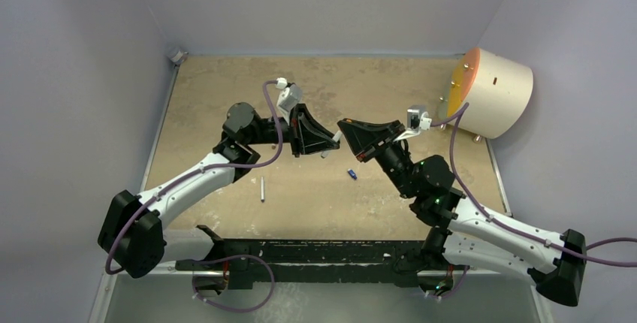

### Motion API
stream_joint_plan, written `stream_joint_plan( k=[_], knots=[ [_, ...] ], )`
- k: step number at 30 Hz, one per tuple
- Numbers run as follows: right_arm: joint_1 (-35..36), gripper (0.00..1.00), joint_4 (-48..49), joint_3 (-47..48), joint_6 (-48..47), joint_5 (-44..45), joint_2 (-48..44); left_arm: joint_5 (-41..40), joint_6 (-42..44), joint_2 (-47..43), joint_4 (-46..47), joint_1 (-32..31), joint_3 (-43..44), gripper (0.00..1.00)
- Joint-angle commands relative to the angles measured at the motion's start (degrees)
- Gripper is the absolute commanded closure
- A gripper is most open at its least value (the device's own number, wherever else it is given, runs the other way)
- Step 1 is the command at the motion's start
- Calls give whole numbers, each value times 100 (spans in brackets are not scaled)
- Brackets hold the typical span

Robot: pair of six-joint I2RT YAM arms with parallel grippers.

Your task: Insert the pens into the pen caps

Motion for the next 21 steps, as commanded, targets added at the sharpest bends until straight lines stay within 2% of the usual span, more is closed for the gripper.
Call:
stream_joint_plan(
  k=[1, 10, 21],
  knots=[
    [691, 100, -2238, -244, 99, -1131, 473, -1596, -95, -105, 1235, 214, 799, 100],
    [747, 100, -2666, -297, -117, -1015, 49, -1408, -395, -2, 1375, 356, 818, 100],
    [821, 100, -2971, -73, -337, -970, 105, -1341, -466, 140, 1299, 356, 864, 100]
  ],
)
